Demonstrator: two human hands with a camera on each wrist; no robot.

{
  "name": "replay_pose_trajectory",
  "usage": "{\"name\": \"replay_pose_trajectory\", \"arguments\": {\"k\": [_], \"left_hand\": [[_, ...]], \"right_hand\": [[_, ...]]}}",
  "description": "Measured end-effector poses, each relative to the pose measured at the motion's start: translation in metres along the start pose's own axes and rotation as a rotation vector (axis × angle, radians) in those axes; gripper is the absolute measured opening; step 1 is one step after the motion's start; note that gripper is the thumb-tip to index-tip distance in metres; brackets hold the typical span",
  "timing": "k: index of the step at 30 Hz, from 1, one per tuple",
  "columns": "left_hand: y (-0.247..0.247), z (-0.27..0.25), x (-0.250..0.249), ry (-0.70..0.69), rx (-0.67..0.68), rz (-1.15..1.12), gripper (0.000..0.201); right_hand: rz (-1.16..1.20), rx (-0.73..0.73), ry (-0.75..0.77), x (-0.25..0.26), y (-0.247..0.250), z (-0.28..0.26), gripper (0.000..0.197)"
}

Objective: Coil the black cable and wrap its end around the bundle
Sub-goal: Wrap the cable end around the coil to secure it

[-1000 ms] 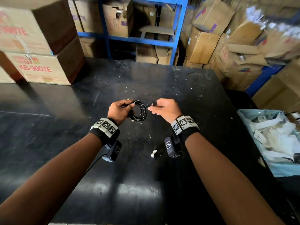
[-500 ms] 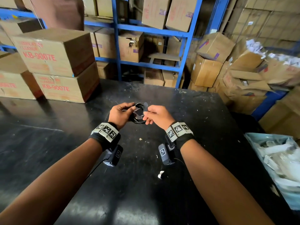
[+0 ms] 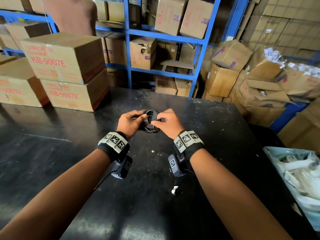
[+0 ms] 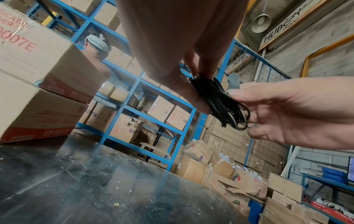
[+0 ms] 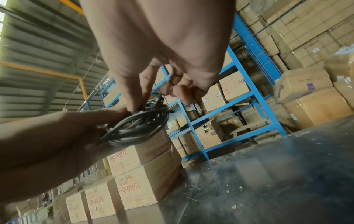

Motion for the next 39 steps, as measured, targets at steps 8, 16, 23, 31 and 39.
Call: {"name": "replay_pose_trajectory", "arguments": {"k": [8,16,23,31,39], "left_hand": [[0.006,-0.003,0.001,0.003,0.001,-0.004,0.017],[0.015,-0.003,0.000,-0.063,-0.023,0.140,0.016],[0.015,-0.008,0.001,0.012,0.009,0.018,0.011],[0.024,-0.005,-0.001,0.015,-0.028,0.019,0.012],[0.024,-0.004,-0.002,0.011,-0.034,0.021,0.012]], "right_hand": [[0.028,0.111,-0.047,-0.005,-0.007,-0.004,0.013],[0.022,0.167,-0.020,0.001,-0.020,-0.008,0.012],[-0.017,0.121,0.003,0.006,-0.021,-0.005,0.016],[-0.151,0.057,0.098,0.013,-0.014,-0.008,0.017],[-0.219,0.091,0.181,0.035,-0.010,-0.008,0.025]]}}
Point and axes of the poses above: each hand's wrist, its own z-axis towards the middle knuckle, its own y-axis out of the back of the hand, x = y × z, the point moved 8 cm from there along z, towards the middle knuckle, and after that the axes turned 4 degrees about -x, right-handed, at the moved point
